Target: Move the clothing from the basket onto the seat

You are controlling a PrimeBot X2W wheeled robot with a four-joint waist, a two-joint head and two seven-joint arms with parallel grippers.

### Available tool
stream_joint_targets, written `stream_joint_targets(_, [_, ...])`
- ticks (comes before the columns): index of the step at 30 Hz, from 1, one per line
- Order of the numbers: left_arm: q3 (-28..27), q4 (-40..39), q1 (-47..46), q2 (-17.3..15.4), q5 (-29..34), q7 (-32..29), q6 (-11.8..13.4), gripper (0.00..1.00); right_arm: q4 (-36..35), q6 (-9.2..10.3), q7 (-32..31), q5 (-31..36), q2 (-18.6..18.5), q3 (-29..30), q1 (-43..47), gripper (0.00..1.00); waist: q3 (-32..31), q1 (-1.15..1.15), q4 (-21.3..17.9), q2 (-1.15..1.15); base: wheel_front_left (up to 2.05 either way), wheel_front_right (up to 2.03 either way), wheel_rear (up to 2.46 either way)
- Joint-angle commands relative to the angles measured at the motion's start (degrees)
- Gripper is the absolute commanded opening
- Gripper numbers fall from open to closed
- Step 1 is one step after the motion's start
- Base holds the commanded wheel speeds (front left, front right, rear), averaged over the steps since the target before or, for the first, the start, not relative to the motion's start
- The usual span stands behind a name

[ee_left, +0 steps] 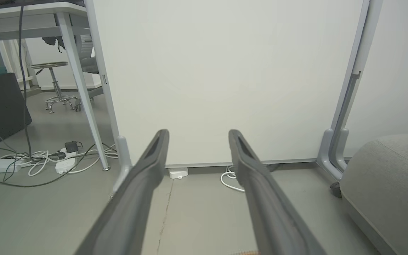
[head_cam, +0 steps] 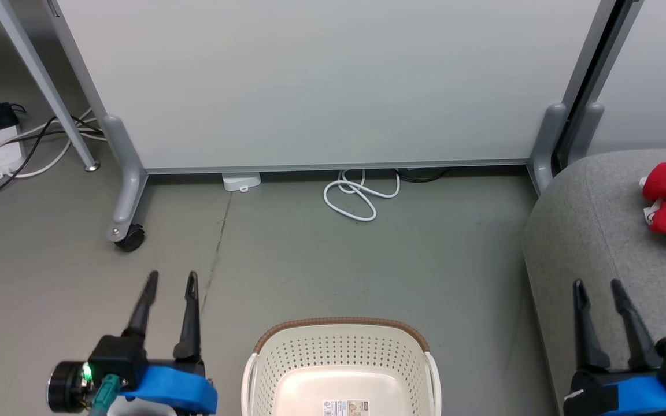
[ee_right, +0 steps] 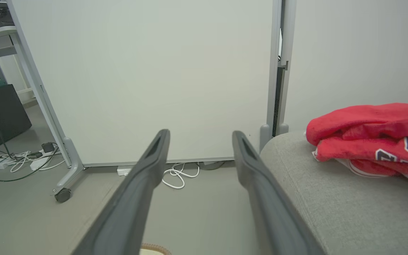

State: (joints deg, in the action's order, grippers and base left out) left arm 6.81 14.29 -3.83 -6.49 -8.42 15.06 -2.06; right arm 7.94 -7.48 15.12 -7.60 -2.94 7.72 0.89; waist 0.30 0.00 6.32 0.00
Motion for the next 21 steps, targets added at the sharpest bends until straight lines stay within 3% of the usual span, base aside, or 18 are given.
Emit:
stream_joint_targets(1, [-0.02,0.71,0.38,0.09,-0.22,-0.16,-0.02,0.0,0.81,0.0,-0.09,-0.15,0.11,0.06,0.03,0.0,0.0,0.0,-0.01,0.0,0.0,0.0,0.0])
stream_joint_targets(21, [-3.04,1.46,0.45,1.02,-18.65,-5.14,-1.21,0.0,2.98,0.0,-5.02,-18.78,0.23,-0.16,-1.41,0.0,-0.02,0.0,-0.87,0.0,0.0,0.0,0.0])
